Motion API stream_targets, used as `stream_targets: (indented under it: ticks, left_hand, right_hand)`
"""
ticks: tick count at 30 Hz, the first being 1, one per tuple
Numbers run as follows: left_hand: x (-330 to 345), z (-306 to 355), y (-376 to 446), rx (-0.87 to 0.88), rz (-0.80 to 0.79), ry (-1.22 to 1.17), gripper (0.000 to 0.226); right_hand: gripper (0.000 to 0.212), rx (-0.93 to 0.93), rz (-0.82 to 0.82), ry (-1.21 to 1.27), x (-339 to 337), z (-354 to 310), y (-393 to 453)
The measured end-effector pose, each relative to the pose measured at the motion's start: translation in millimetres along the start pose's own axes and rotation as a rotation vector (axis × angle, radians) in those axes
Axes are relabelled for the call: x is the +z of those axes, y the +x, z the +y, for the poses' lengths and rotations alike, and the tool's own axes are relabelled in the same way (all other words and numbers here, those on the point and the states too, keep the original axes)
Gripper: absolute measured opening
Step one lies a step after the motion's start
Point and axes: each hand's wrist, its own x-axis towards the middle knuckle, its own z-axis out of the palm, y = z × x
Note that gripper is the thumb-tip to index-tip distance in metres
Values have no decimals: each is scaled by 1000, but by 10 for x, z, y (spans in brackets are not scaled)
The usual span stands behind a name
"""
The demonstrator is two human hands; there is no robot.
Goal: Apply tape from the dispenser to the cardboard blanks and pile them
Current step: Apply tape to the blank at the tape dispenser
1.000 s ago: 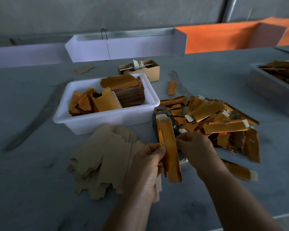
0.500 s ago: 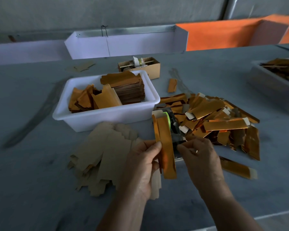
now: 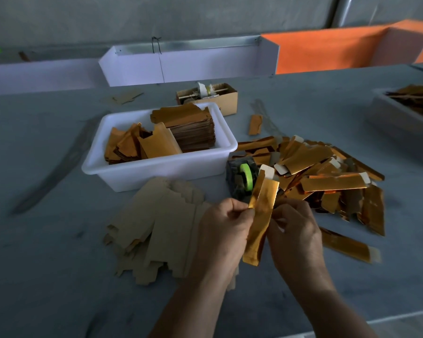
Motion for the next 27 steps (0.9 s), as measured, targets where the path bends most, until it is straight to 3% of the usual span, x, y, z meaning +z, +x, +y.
stream_targets:
  ticks: [8, 12, 15, 17, 20, 27]
  left_hand:
    - [1, 67, -18, 29, -25, 158, 8]
    - [-63, 88, -38, -43, -68, 78, 10]
    - [-102, 68, -96, -92, -66, -29, 9]
    - [-110, 57, -137, -149, -81, -136, 6]
    - [-121, 105, -194, -202, -132, -304, 0]
    - [-153, 145, -267, -176, -156, -308, 3]
  right_hand:
    - [10, -122, -54, -243, -118, -75, 50]
    - [6, -31, -41, -71, -292, 6, -19]
    - [7, 161, -157, 292, -471, 23, -86]
    - [13, 155, -230, 397, -572, -22, -114]
    - [23, 61, -344, 431, -648, -151, -131]
    - [28, -77, -409, 327, -689, -312, -108]
